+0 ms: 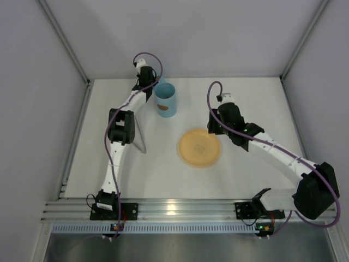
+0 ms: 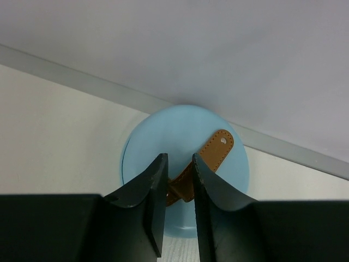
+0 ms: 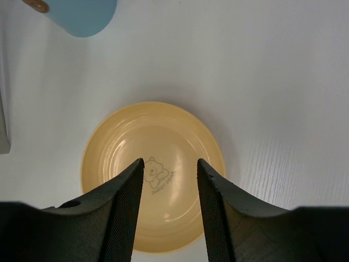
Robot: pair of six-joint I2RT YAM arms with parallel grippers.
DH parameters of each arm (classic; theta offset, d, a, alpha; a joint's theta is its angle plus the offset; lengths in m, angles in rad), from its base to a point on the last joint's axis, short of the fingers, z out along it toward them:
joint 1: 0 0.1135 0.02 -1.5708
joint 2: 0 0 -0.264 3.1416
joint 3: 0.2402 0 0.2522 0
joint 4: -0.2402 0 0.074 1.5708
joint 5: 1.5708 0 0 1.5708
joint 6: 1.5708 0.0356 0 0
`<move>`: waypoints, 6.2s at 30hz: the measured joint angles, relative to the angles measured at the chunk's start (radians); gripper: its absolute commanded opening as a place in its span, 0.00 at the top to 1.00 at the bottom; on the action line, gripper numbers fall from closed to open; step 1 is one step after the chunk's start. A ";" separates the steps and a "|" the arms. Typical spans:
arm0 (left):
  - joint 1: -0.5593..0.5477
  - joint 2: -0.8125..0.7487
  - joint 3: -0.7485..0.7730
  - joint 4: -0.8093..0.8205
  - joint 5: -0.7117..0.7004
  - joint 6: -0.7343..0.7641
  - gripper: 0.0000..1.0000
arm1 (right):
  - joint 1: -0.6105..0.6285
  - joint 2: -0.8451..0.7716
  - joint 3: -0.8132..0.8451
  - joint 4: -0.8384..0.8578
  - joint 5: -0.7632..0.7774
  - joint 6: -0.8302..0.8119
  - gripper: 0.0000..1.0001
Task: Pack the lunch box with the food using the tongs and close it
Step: Move the box lid to the center of the board, then move the packing box to the center of the board, then pick up the box lid from the center of the board, then close the box lid on the packing box.
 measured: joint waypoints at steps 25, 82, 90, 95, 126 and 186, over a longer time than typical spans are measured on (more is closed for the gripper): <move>0.006 -0.045 -0.073 -0.001 0.071 0.006 0.88 | 0.000 -0.051 -0.040 0.006 -0.021 0.026 0.58; -0.192 -0.294 -0.469 0.200 0.090 0.210 0.45 | 0.000 -0.166 -0.094 -0.006 -0.006 0.036 0.59; -0.193 -0.272 -0.284 0.172 -0.068 0.290 0.43 | 0.000 -0.170 -0.097 -0.007 0.009 0.035 0.59; -0.179 -0.221 -0.182 0.150 -0.109 0.320 0.43 | 0.000 -0.166 -0.097 -0.006 0.011 0.035 0.59; -0.131 -0.072 -0.038 0.006 -0.050 0.326 0.42 | 0.000 -0.105 -0.097 0.001 0.004 0.035 0.59; -0.237 -0.606 -0.267 -0.201 -0.103 0.236 1.00 | -0.001 -0.265 -0.144 -0.011 0.031 0.060 0.61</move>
